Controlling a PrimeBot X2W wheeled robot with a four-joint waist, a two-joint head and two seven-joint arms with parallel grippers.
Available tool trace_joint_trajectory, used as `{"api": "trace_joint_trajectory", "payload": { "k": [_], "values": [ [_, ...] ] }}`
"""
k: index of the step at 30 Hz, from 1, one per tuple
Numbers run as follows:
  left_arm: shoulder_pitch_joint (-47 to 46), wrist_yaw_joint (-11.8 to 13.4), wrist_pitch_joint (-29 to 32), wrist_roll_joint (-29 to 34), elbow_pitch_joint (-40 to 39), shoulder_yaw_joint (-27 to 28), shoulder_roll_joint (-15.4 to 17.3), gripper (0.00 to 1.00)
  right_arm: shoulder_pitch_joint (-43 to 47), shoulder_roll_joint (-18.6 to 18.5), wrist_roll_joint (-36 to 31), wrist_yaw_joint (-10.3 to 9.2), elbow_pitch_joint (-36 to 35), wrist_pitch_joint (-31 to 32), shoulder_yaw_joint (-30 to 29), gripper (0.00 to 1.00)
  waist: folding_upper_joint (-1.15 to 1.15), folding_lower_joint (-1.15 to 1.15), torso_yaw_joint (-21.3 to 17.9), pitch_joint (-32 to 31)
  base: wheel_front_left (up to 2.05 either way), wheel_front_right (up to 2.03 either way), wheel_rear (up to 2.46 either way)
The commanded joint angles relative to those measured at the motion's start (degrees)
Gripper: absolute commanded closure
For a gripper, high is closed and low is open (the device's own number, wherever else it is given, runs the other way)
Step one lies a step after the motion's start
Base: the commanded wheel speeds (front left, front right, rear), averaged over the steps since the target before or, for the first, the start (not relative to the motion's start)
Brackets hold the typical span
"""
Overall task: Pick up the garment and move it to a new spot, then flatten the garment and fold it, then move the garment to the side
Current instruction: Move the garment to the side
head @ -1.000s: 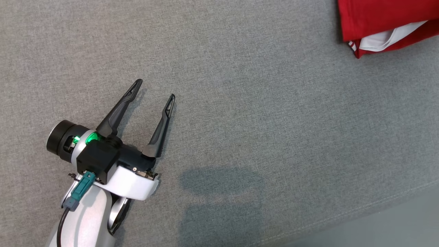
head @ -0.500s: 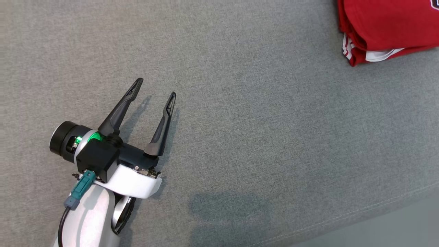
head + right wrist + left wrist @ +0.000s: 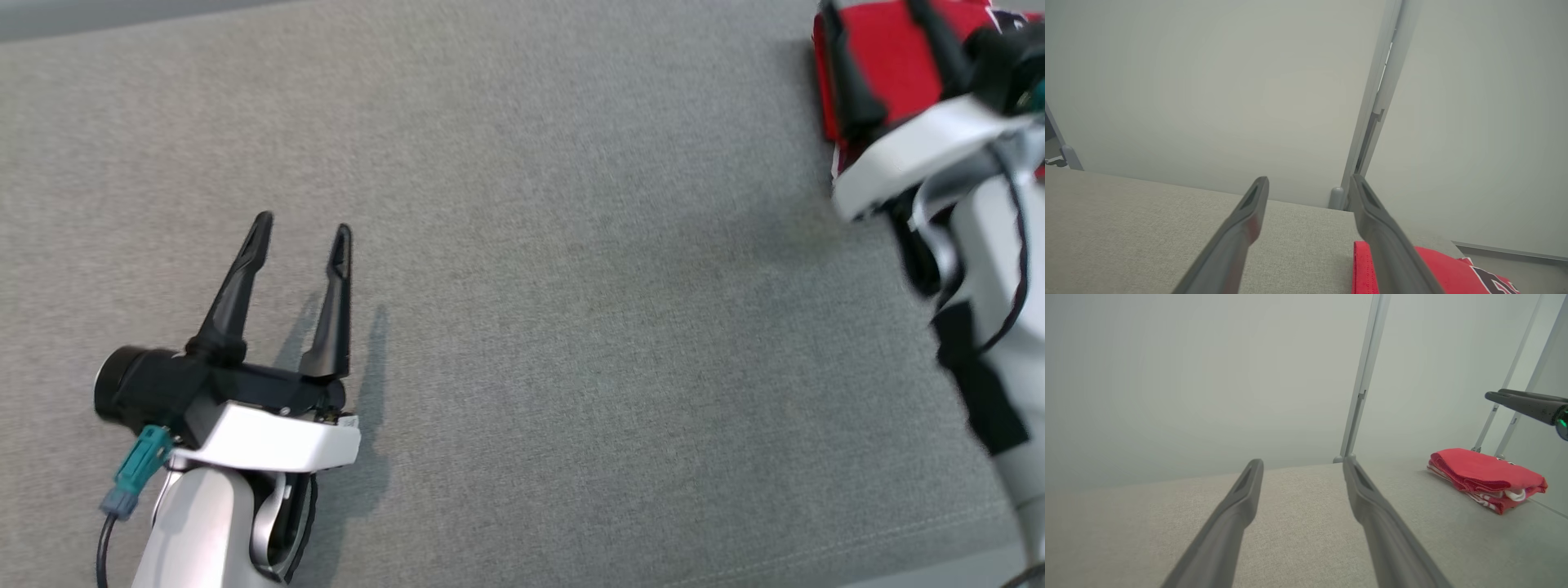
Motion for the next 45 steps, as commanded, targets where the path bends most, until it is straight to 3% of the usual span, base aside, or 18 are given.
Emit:
{"api": "trace_joint_trajectory", "payload": {
  "k": [1,10,22,34,45],
  "values": [
    [0.52,0.84,-0.26,-0.95,-1.28,2.58,0.07,0.0,3.77,1.11,-0.41,-0.01,-3.4,-0.34,-0.87,0.0,0.0,0.0,1.75,-2.38,0.0,0.0,0.0],
    [5.65,3.74,-0.26,-3.44,-2.4,6.44,-1.12,0.0,19.74,6.21,-1.68,-0.01,-15.59,-0.35,-3.42,0.0,0.0,0.0,5.21,-9.23,0.0,0.0,0.0],
    [12.76,7.37,-0.26,-5.65,-5.42,8.11,-1.22,0.0,36.14,9.59,-4.29,-0.01,-27.4,-0.35,-6.4,0.0,0.0,0.0,8.7,-15.12,0.0,0.0,0.0],
    [19.57,7.2,-0.26,-1.9,-6.35,8.22,-1.23,0.0,48.07,10.33,-5.95,-0.01,-35.47,-0.35,-10.46,0.0,0.0,0.0,10.9,-20.59,0.0,0.0,0.0],
    [24.33,5.08,-0.26,0.29,-5.74,7.79,-1.23,0.0,56.1,11.15,-9.41,-0.01,-40.16,-0.35,-15.78,0.0,0.0,0.0,11.12,-23.53,0.0,0.0,0.0]
  ]
}}
